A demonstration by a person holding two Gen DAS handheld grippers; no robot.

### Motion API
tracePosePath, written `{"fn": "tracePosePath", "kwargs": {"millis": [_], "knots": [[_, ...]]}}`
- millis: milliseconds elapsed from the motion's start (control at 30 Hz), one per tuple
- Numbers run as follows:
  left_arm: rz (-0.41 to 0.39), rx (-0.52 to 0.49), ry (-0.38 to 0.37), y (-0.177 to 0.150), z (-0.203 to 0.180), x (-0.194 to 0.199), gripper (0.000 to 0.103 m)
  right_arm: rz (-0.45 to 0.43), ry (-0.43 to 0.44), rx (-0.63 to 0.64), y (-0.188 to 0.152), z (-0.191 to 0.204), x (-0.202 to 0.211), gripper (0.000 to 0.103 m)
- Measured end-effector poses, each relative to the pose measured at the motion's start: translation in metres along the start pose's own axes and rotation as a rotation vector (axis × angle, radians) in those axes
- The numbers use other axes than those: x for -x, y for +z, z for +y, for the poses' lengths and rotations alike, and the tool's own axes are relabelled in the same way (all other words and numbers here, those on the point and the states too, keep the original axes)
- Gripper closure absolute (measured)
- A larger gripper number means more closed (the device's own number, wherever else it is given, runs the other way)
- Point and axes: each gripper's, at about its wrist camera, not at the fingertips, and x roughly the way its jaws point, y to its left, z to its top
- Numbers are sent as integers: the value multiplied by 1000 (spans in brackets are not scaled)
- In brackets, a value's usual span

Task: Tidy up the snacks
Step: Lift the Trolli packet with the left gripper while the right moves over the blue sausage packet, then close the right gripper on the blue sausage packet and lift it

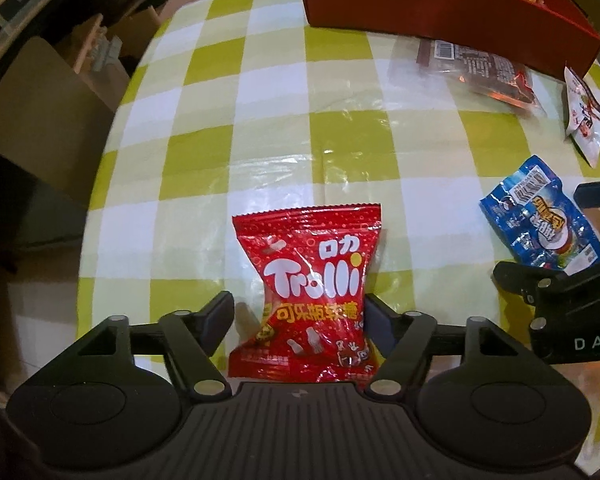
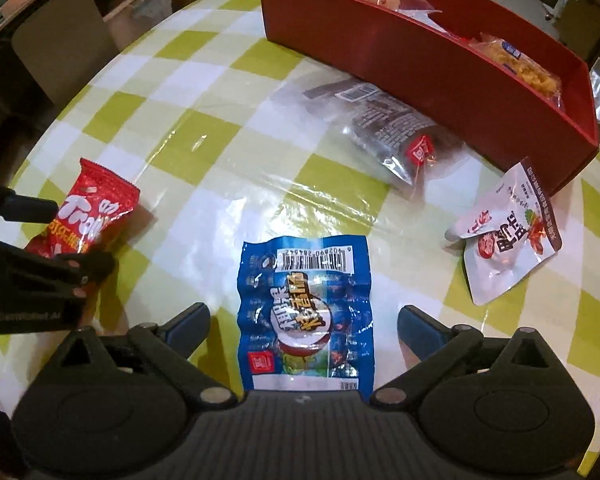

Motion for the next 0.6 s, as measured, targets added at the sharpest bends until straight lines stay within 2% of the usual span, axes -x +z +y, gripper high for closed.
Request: {"fn": "tracePosePath", "kwargs": {"millis": [167,300,333,367,400,467,600], "knots": [[-7,2,34,-2,3,-3,11,-9,-46,52,-2,13,-7,0],[-12,19,26,-3,6,-5,10,-11,-43,51,-1,15,-4,2],[-12,24,18,-3,7,-5,12,-16,-47,47,-1,15,-2,5],[-12,31,-1,-3,8,-4,20,-20,-45,44,-1,15,1,15],[-9,38,-31,-2,9,-3,33,-24,-39,39,-1,14,4,27],[-1,51,-83,-2,9,0,44,-25,-53,34,0,15,7,29],[-12,17,-51,-1,0,4,47,-30,-74,52,-4,20,11,29]]}}
